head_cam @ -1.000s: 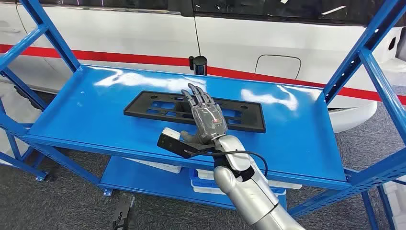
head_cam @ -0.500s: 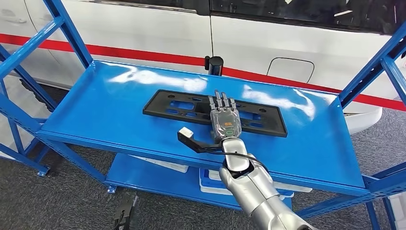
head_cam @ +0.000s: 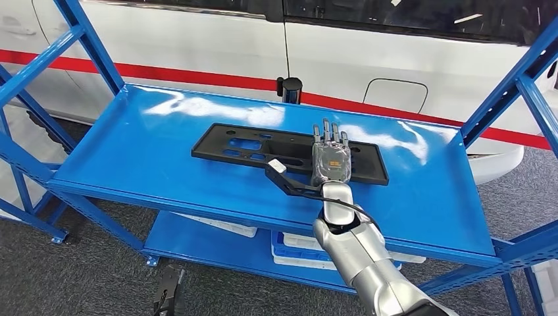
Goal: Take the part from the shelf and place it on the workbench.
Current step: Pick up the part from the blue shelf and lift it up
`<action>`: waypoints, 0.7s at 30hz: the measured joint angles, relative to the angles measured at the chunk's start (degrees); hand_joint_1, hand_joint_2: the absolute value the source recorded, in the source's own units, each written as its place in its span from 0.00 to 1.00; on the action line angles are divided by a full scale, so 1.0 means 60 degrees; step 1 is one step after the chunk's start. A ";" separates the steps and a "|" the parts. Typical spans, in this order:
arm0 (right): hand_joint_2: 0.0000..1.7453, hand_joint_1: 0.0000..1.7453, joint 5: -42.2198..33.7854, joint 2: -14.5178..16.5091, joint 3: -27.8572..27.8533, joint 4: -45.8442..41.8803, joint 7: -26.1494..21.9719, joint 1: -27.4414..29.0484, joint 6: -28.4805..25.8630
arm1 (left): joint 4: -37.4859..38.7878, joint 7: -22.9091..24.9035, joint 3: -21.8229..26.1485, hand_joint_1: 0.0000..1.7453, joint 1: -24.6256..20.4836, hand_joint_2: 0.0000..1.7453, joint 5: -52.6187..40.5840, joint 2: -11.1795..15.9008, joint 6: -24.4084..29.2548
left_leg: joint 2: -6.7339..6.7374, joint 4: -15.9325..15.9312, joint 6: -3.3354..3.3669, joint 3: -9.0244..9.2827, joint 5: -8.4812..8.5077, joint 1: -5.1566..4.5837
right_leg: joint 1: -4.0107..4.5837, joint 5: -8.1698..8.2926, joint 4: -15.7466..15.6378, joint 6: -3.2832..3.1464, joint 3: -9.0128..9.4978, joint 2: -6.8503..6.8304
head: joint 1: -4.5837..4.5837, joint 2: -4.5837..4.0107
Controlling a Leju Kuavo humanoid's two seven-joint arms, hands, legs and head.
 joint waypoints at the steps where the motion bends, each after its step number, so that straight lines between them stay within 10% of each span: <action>1: 1.00 0.00 0.0001 -0.0002 -0.0014 0.0013 0.0004 -0.0010 0.0000 | 0.0000 0.0000 0.0003 0.00 0.0000 0.00 0.0000 0.0000 0.0000 | 0.0001 0.0000 -0.0001 0.0001 0.0001 0.0004 | 0.0003 0.0000 0.0003 -0.0001 -0.0001 0.0000 | 0.0000 0.0000; 2: 1.00 0.00 0.0002 -0.0004 -0.0025 0.0026 0.0005 -0.0020 0.0000 | 0.0000 0.0000 0.0006 0.00 0.0000 0.00 0.0000 0.0000 0.0000 | 0.0001 -0.0001 -0.0002 0.0001 0.0002 0.0007 | 0.0005 -0.0001 0.0006 -0.0001 -0.0001 0.0001 | 0.0000 0.0000; 6: 1.00 0.97 0.0002 -0.0012 -0.0043 0.0082 0.0033 -0.0031 0.0000 | 0.0000 0.0000 0.0016 0.00 0.0000 0.00 -0.0004 0.0000 0.0001 | 0.0001 -0.0001 -0.0004 0.0002 0.0003 0.0011 | 0.0005 -0.0001 0.0012 -0.0002 -0.0002 0.0001 | 0.0002 0.0000; 21: 1.00 1.00 0.0005 -0.0118 -0.0444 -0.0853 -0.0238 0.0494 -0.0059 | 0.0000 -0.0210 0.0073 0.00 0.0000 0.00 -0.0202 0.0005 0.0112 | 0.0005 0.0000 -0.0003 -0.0006 0.0002 0.0006 | 0.0003 -0.0001 0.0013 -0.0003 -0.0010 0.0003 | 0.0001 0.0000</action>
